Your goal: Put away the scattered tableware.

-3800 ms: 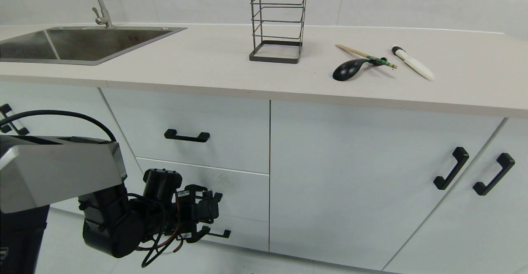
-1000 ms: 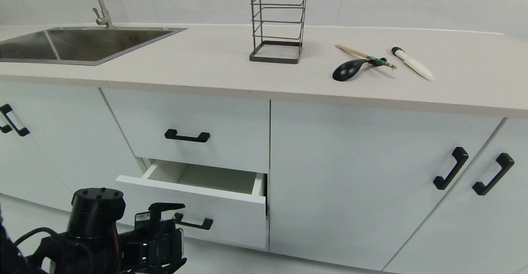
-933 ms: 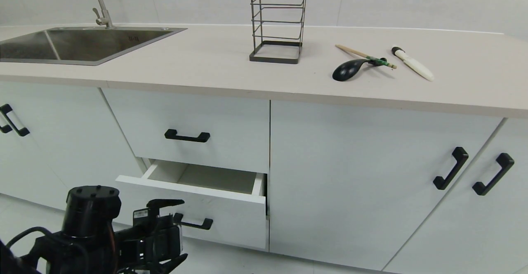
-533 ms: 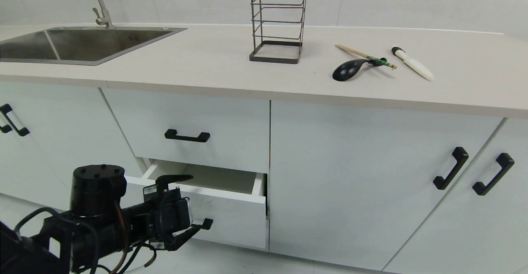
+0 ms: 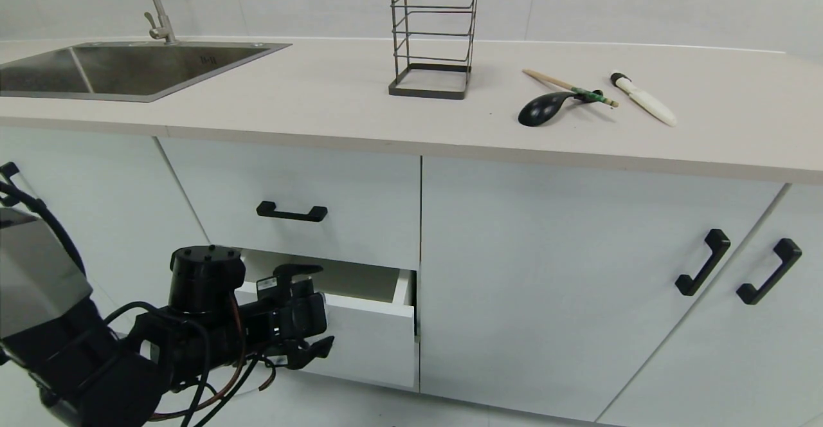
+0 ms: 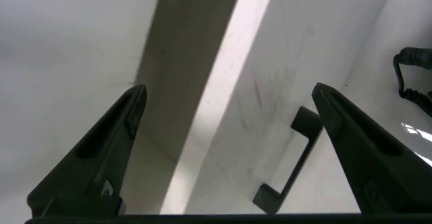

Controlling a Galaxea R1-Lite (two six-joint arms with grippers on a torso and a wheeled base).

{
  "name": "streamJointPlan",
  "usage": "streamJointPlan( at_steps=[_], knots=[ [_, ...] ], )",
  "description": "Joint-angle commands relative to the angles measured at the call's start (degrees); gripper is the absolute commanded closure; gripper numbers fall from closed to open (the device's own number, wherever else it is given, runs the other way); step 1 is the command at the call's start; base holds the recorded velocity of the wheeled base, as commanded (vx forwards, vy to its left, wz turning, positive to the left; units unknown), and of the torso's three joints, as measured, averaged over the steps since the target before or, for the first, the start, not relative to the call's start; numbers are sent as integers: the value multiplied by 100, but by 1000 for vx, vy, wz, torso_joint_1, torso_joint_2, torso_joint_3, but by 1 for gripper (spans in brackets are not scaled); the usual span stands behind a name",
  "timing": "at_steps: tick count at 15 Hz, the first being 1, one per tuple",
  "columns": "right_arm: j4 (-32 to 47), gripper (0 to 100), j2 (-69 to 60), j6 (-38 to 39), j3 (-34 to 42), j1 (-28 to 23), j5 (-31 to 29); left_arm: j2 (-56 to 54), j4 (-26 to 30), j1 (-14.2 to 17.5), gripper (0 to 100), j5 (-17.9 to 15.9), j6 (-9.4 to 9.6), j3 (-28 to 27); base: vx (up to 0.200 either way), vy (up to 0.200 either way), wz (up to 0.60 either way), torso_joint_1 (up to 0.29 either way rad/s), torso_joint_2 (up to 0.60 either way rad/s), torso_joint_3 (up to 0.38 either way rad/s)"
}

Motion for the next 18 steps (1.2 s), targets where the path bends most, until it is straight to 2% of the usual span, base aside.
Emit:
streamJointPlan(
  at_steps=[1,14,18],
  knots=[
    [-1,100,5,-1,0,0,1,319,-66,-8,0,-2,0,-10,0,0,0,0,0,0],
    [-1,100,5,-1,0,0,1,495,-58,-25,0,-2,17,34,0,0,0,0,0,0],
    [-1,100,5,-1,0,0,1,214,-66,-113,0,-10,17,341,0,0,0,0,0,0]
  ],
)
